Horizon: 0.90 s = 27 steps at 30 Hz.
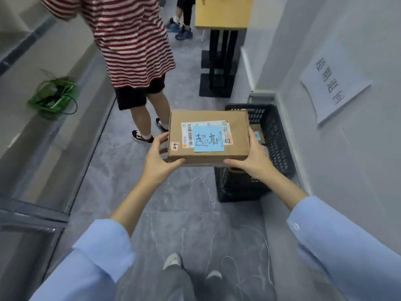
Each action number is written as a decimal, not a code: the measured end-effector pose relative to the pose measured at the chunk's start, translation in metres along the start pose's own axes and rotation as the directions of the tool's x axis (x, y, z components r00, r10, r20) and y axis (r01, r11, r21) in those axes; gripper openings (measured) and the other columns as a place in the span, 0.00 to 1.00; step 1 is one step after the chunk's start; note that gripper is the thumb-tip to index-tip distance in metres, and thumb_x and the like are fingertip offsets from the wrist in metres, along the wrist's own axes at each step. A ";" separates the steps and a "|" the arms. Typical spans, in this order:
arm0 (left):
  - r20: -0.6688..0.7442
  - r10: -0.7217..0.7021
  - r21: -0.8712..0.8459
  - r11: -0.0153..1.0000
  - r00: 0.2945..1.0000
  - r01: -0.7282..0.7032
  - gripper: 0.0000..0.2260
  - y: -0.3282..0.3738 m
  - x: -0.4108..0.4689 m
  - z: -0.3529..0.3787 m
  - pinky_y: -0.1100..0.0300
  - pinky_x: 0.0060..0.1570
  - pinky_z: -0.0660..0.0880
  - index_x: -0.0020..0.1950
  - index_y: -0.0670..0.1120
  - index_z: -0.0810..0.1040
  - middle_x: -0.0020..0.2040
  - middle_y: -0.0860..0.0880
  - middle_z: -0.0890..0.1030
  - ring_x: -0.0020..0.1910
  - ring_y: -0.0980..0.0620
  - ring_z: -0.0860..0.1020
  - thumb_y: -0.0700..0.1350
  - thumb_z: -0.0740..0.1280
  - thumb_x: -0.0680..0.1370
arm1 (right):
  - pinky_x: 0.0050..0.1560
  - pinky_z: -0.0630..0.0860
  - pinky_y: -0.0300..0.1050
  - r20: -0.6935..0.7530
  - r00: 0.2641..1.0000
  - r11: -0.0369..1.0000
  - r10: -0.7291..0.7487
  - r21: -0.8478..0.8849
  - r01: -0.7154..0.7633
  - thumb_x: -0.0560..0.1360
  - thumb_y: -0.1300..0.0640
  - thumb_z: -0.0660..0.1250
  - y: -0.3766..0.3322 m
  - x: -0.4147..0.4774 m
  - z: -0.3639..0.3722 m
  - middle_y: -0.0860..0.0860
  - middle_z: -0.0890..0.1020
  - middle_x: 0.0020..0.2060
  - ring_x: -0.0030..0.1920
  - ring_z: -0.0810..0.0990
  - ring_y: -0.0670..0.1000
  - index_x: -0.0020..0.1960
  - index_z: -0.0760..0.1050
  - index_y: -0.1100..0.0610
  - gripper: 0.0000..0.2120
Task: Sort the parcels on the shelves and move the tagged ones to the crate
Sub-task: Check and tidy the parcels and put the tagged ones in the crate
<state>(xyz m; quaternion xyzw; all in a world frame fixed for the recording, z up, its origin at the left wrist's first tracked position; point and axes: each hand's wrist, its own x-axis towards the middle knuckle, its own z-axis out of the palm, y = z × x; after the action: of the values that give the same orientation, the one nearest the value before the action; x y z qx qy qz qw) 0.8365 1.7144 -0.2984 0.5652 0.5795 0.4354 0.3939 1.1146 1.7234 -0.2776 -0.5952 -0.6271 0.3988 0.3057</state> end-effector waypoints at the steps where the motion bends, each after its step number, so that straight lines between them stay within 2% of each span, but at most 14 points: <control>1: 0.024 -0.005 -0.002 1.000 1.000 0.005 0.35 0.002 0.008 0.014 0.75 0.42 0.74 0.69 0.56 0.67 0.61 0.69 0.70 0.58 0.72 0.71 0.41 0.79 0.68 | 0.72 0.67 0.53 -0.026 0.999 1.000 0.020 -0.005 -0.020 0.64 0.53 0.82 0.010 0.003 -0.009 0.48 0.70 0.72 0.71 0.68 0.50 0.79 0.48 0.50 0.55; 3: 0.072 -0.016 0.003 1.000 0.997 0.015 0.34 0.004 0.025 0.042 0.72 0.44 0.75 0.69 0.55 0.67 0.62 0.66 0.71 0.59 0.67 0.73 0.40 0.79 0.68 | 0.71 0.67 0.52 -0.076 0.995 0.998 0.069 -0.009 -0.070 0.62 0.52 0.83 0.029 0.011 -0.026 0.49 0.69 0.72 0.71 0.68 0.50 0.79 0.46 0.52 0.59; 6: 0.132 -0.026 0.030 0.999 0.991 0.022 0.34 0.001 0.051 0.081 0.67 0.50 0.76 0.69 0.54 0.67 0.63 0.60 0.72 0.60 0.61 0.74 0.41 0.79 0.68 | 0.72 0.66 0.56 -0.113 0.984 0.989 0.137 -0.032 -0.141 0.61 0.51 0.83 0.058 0.028 -0.046 0.50 0.67 0.74 0.73 0.66 0.52 0.80 0.44 0.52 0.61; 10: 0.230 -0.064 0.025 0.998 0.971 0.060 0.33 -0.009 0.093 0.128 0.71 0.46 0.75 0.68 0.55 0.66 0.60 0.66 0.71 0.58 0.62 0.74 0.43 0.79 0.68 | 0.70 0.70 0.54 -0.138 0.970 0.980 0.201 0.023 -0.199 0.62 0.53 0.82 0.099 0.055 -0.071 0.43 0.71 0.70 0.69 0.70 0.46 0.78 0.48 0.47 0.57; 13: 0.287 -0.074 0.044 0.997 0.955 0.064 0.33 -0.018 0.132 0.163 0.65 0.51 0.75 0.67 0.55 0.66 0.60 0.64 0.71 0.58 0.59 0.75 0.44 0.79 0.69 | 0.68 0.71 0.55 -0.163 0.949 0.963 0.270 0.058 -0.264 0.62 0.53 0.82 0.131 0.082 -0.086 0.37 0.74 0.65 0.66 0.73 0.43 0.76 0.52 0.44 0.53; 15: 0.311 -0.094 0.066 0.995 0.946 0.077 0.33 -0.026 0.157 0.186 0.62 0.54 0.75 0.67 0.55 0.66 0.61 0.62 0.71 0.58 0.60 0.74 0.44 0.79 0.69 | 0.68 0.72 0.57 -0.170 0.934 0.949 0.315 0.084 -0.304 0.63 0.53 0.82 0.154 0.100 -0.094 0.37 0.74 0.65 0.66 0.73 0.42 0.76 0.52 0.43 0.53; 20: 0.401 -0.139 0.123 0.988 0.905 0.097 0.34 -0.060 0.205 0.233 0.62 0.56 0.74 0.70 0.53 0.66 0.63 0.60 0.72 0.58 0.63 0.74 0.46 0.79 0.69 | 0.68 0.72 0.58 -0.177 0.905 0.922 0.386 0.118 -0.369 0.61 0.56 0.83 0.211 0.137 -0.104 0.39 0.73 0.68 0.69 0.71 0.43 0.77 0.53 0.45 0.55; 23: 0.445 -0.162 0.146 0.984 0.881 0.107 0.32 -0.083 0.221 0.256 0.64 0.56 0.72 0.69 0.53 0.67 0.62 0.61 0.74 0.59 0.61 0.74 0.43 0.79 0.69 | 0.68 0.70 0.50 -0.182 0.893 0.911 0.412 0.110 -0.398 0.61 0.55 0.83 0.244 0.148 -0.107 0.31 0.71 0.66 0.68 0.70 0.40 0.77 0.51 0.43 0.56; 25: 0.477 -0.166 0.150 0.983 0.863 0.106 0.31 -0.096 0.230 0.270 0.70 0.54 0.70 0.67 0.55 0.68 0.60 0.64 0.73 0.58 0.65 0.74 0.39 0.78 0.69 | 0.65 0.69 0.42 -0.186 0.887 0.906 0.423 0.099 -0.411 0.62 0.55 0.83 0.265 0.153 -0.107 0.22 0.69 0.61 0.66 0.69 0.35 0.77 0.50 0.41 0.56; 27: 0.506 -0.184 0.176 0.978 0.842 0.109 0.31 -0.107 0.236 0.280 0.76 0.50 0.69 0.67 0.54 0.68 0.59 0.63 0.74 0.56 0.71 0.73 0.39 0.78 0.69 | 0.61 0.68 0.30 -0.200 0.880 0.902 0.431 0.108 -0.418 0.61 0.57 0.82 0.285 0.155 -0.107 0.19 0.69 0.58 0.62 0.70 0.28 0.76 0.52 0.40 0.54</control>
<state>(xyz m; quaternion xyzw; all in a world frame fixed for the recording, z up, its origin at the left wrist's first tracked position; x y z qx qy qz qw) 1.0566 1.9686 -0.4789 0.6420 0.5221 0.1934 0.5272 1.3338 1.8840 -0.4850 -0.7487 -0.4313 0.4071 0.2962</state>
